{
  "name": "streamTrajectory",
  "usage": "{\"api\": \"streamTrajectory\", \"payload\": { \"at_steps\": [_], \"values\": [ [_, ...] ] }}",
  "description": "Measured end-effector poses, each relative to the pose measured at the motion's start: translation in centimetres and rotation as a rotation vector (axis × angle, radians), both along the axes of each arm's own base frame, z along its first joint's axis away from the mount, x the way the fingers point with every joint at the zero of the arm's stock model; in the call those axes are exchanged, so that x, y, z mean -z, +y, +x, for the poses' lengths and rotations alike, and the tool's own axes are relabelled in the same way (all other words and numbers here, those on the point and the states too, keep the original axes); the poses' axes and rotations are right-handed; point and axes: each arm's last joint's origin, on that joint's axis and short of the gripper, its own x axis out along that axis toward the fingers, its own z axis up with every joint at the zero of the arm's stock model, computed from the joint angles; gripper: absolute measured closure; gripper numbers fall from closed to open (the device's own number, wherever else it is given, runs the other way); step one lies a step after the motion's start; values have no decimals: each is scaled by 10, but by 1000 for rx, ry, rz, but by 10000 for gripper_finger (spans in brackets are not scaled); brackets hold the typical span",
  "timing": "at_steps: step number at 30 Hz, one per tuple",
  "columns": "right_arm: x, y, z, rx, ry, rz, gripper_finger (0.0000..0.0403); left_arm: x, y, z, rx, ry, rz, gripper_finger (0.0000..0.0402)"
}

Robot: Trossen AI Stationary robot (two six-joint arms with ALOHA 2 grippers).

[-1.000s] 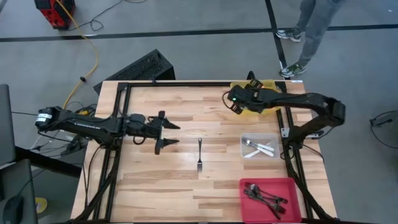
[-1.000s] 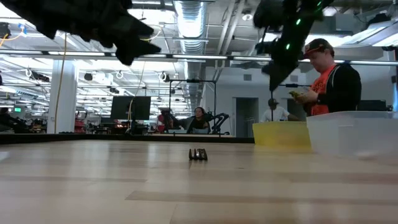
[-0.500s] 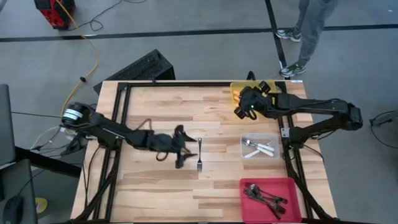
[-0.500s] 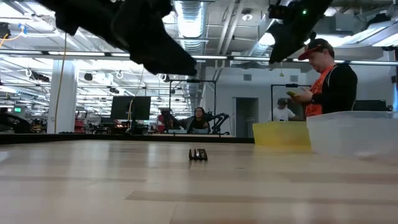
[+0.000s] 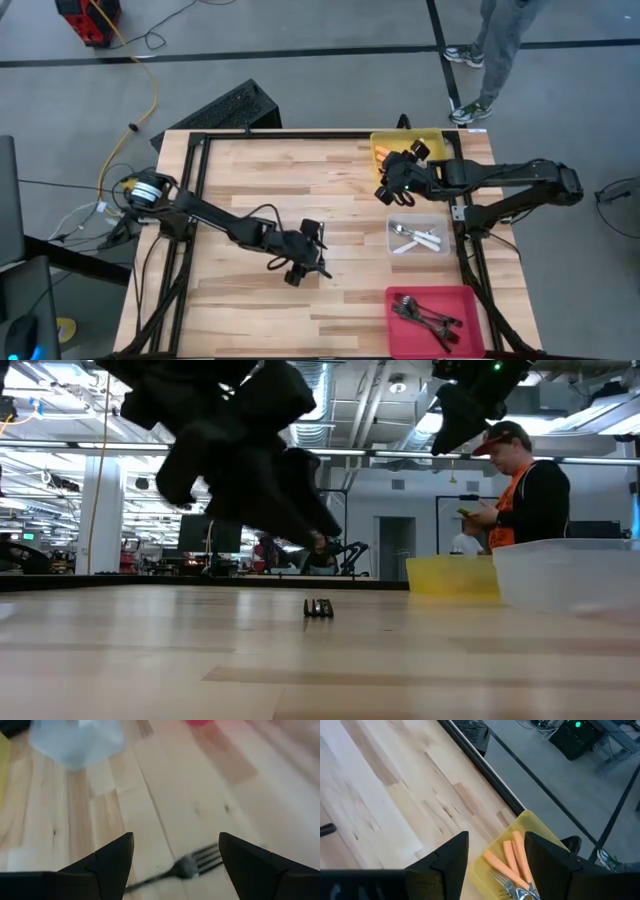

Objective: Sort silverware by color (type)
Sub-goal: Put the black fork into the red bin

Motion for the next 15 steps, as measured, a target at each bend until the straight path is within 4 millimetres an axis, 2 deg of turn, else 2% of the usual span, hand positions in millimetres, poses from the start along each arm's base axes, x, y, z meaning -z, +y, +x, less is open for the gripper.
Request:
{"api": "streamTrajectory", "payload": {
  "at_steps": [7,10,15],
  "values": [
    [2,1,-2,20,0,16,184,26,-25,-3,95,70,96,125],
    [2,1,-3,29,7,23,184,28,-32,-6,89,62,140,125],
    [3,1,-3,33,7,26,184,31,-32,-4,57,42,219,125]
  ]
}}
